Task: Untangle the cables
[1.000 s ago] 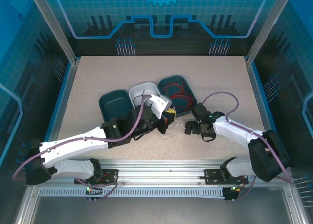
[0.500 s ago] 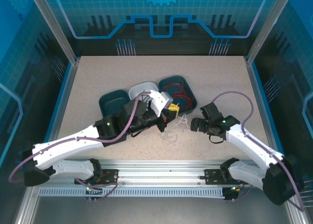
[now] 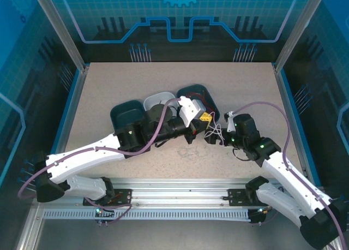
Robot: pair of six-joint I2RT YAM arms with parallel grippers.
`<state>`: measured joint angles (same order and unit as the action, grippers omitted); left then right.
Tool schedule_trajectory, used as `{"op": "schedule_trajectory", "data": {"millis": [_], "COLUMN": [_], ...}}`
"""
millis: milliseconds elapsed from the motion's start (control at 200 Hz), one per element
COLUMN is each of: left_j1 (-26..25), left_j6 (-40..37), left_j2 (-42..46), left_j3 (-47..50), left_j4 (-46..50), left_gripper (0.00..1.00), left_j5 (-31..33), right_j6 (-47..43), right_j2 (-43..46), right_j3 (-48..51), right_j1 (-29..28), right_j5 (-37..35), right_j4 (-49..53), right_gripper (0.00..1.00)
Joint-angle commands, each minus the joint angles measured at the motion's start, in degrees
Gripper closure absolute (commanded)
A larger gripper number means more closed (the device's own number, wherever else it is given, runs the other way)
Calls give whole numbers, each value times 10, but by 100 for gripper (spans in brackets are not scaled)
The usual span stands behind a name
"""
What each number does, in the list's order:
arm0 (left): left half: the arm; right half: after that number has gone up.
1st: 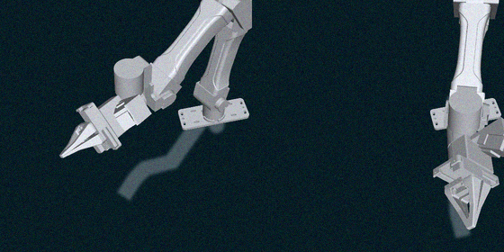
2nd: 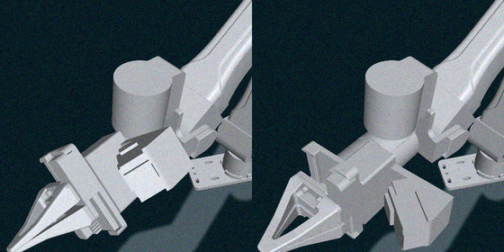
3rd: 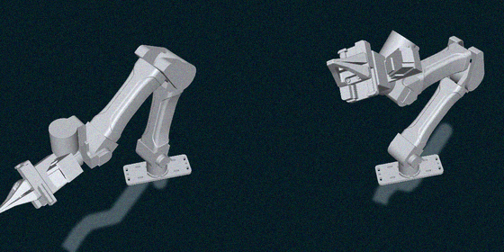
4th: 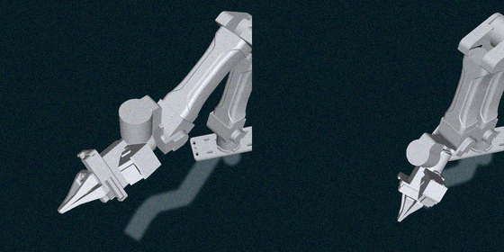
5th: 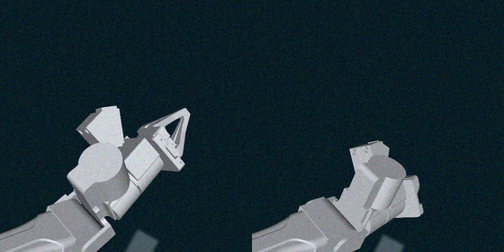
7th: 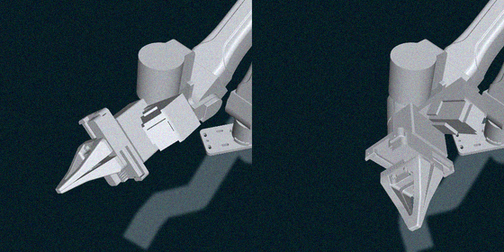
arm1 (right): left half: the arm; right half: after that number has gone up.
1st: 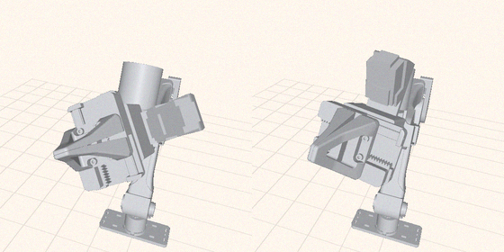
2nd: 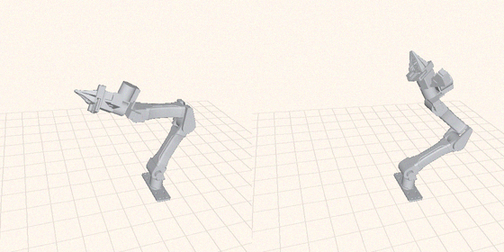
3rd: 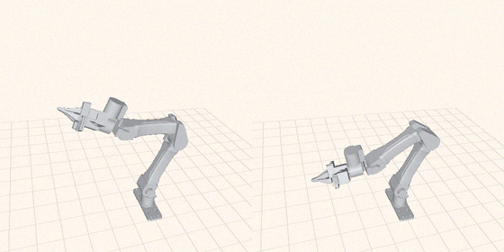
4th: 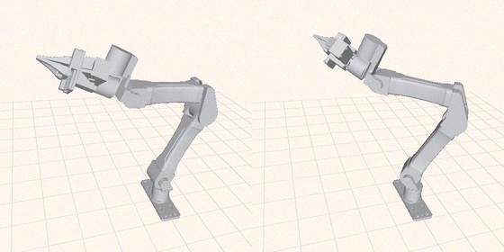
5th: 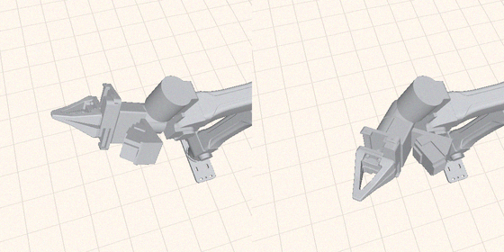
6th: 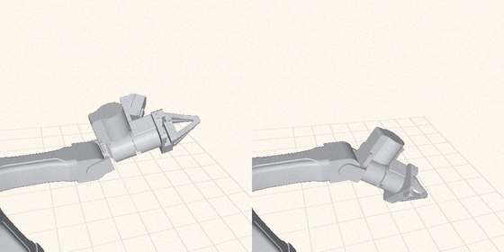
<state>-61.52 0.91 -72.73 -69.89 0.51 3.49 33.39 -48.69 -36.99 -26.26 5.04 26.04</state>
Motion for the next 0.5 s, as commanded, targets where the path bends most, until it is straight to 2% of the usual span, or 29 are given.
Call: {"op": "schedule_trajectory", "data": {"millis": [0,240,400,495], "left_j1": [-1,2,15,29], "left_j6": [-17,-30,-36,-36], "left_j2": [8,46,98,143], "left_j3": [-27,-10,12,31], "left_j4": [-39,-51,-28,-8], "left_gripper": [100,100,100,100], "left_j5": [-8,35,112,165], "right_j6": [-3,5,8,1], "right_j2": [-31,-116,-169,-193], "right_j3": [12,-2,-37,-55], "right_j1": [-8,-54,-83,-101], "right_j5": [11,-35,-91,-117], "right_j4": [-15,-18,22,43], "right_gripper": [2,3,3,6]}}
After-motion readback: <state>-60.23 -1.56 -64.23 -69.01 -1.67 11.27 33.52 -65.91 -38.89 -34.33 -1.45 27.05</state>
